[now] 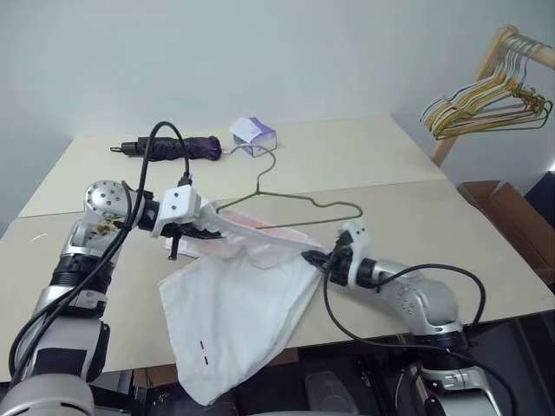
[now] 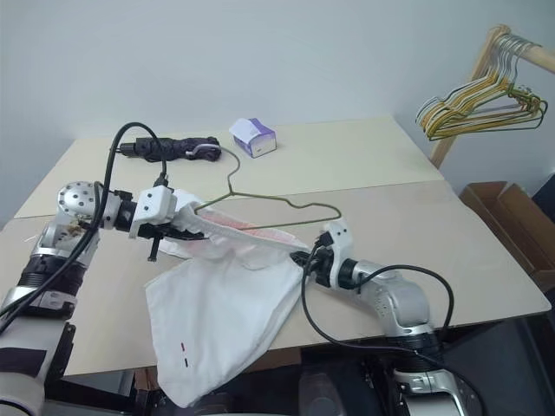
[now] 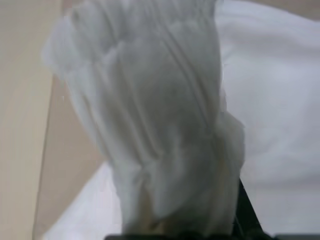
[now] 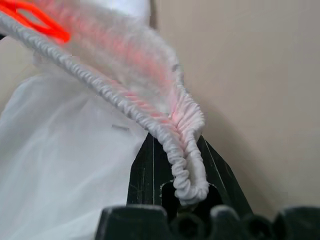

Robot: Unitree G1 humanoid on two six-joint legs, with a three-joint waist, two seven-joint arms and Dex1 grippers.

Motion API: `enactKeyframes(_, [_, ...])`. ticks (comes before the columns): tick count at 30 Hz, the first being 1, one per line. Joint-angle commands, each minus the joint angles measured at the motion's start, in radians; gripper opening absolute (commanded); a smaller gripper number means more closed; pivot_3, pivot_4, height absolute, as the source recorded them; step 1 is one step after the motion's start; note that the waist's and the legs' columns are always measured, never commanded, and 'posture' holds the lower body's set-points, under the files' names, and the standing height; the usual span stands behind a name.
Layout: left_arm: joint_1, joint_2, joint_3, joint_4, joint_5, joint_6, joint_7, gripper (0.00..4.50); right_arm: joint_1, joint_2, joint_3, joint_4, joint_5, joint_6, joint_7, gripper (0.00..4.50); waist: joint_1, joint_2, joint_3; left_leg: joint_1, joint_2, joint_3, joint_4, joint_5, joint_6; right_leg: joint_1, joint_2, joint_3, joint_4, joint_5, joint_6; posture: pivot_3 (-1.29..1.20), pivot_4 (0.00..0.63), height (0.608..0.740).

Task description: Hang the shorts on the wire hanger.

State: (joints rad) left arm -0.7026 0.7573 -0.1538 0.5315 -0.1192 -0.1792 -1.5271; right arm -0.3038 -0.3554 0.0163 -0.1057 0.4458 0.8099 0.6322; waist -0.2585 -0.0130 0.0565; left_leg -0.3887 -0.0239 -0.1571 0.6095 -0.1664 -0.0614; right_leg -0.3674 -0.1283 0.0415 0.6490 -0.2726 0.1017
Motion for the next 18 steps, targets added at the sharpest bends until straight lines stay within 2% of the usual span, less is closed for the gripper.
enactKeyframes(1, [0.009, 0.059, 0.015, 0.022, 0.012, -0.045, -0.027, 0.0, -0.01, -0.063, -0.066, -0.049, 0.005, -0.031, 0.005, 0.06, 0.0, 0.0, 0.0, 0.0, 0.0, 0.0, 0.0, 0.0, 0.0, 0.0, 0.0, 0.0, 0.0, 0.0, 0.0, -0.19, 0.0, 0.74])
enactKeyframes(5, [-0.001, 0.06, 0.011, 0.074, 0.062, -0.066, 0.058, 0.0, -0.015, -0.117, -0.077, -0.053, 0.012, -0.038, 0.021, 0.06, 0.001, 0.0, 0.0, 0.0, 0.0, 0.0, 0.0, 0.0, 0.0, 0.0, 0.0, 0.0, 0.0, 0.0, 0.0, -0.2, 0.0, 0.74])
enactKeyframes(9, [-0.001, 0.078, -0.007, 0.092, 0.072, -0.07, 0.042, 0.0, -0.03, -0.158, -0.083, -0.038, 0.009, -0.04, 0.034, 0.06, 0.001, 0.0, 0.0, 0.0, 0.0, 0.0, 0.0, 0.0, 0.0, 0.0, 0.0, 0.0, 0.0, 0.0, 0.0, -0.2, 0.0, 0.74])
enactKeyframes(12, [0.005, 0.094, -0.03, 0.114, 0.133, -0.115, 0.096, 0.0, -0.04, -0.185, -0.091, -0.034, 0.011, -0.049, 0.044, 0.06, 0.0, 0.0, 0.0, 0.0, 0.0, 0.0, 0.0, 0.0, 0.0, 0.0, 0.0, 0.0, 0.0, 0.0, 0.0, -0.2, 0.0, 0.74])
enactKeyframes(18, [0.015, 0.11, -0.052, 0.127, 0.137, -0.145, 0.07, 0.0, -0.063, -0.22, -0.095, -0.017, 0.008, -0.057, 0.046, 0.06, -0.002, 0.0, 0.0, 0.0, 0.0, 0.0, 0.0, 0.0, 0.0, 0.0, 0.0, 0.0, 0.0, 0.0, 0.0, -0.2, 0.0, 0.74])
